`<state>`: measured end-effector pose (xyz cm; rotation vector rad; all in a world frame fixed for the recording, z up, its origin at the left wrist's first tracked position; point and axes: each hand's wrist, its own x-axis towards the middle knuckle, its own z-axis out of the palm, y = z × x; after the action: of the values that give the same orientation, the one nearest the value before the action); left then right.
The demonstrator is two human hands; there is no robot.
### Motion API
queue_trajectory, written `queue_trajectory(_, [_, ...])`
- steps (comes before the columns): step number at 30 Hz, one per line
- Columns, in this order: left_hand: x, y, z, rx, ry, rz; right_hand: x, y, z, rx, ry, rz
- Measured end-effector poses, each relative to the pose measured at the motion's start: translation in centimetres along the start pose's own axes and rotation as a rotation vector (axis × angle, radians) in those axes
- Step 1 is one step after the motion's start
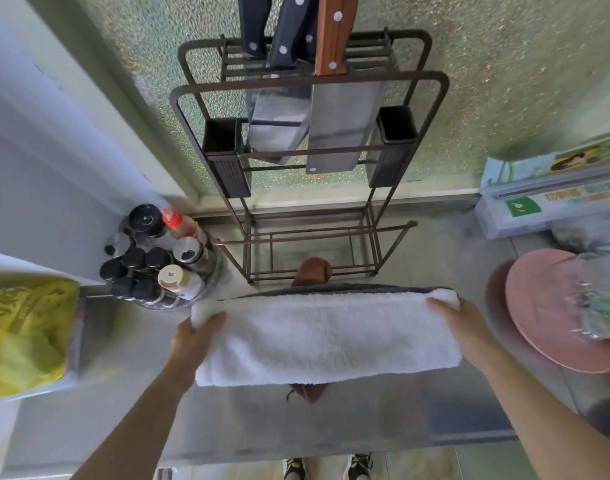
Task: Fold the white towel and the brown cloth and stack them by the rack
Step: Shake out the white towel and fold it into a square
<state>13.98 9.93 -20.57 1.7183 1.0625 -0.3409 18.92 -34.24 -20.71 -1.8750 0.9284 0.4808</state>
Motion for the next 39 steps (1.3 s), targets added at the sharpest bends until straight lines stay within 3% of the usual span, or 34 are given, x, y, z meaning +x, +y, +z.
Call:
queue_trajectory(6, [-4.2,1.0,-0.6,0.04,-0.035,0.107,-3.7,-0.4,-3.4,0.056,0.032,-0.154])
queue_trajectory(13, [-6.5,1.0,5.1,0.045,-0.248,0.036,-2.3,2.4,-8.6,-0.179,0.209,-0.171])
queue_trajectory(18, [-6.5,0.9,9.8,0.146,-0.385,0.124,-0.3,5.2,-9.1,-0.325,0.227,-0.214])
queue_trajectory(21, [-5.6,0.7,11.2,0.208,-0.443,0.057,-0.4,5.6,-8.9,-0.332,0.233,-0.206])
queue_trajectory(25, [-2.8,-0.8,9.3,0.362,-0.446,0.23,-0.9,6.0,-8.6,-0.322,0.212,-0.201])
queue_trajectory(29, [-5.8,-0.8,3.6,0.326,-0.132,0.241,-1.7,5.4,-7.2,-0.321,0.159,-0.194])
queue_trajectory(39, [-1.8,-5.2,-10.5,0.333,0.254,0.217,-1.9,4.1,-0.8,-0.324,0.118,-0.27])
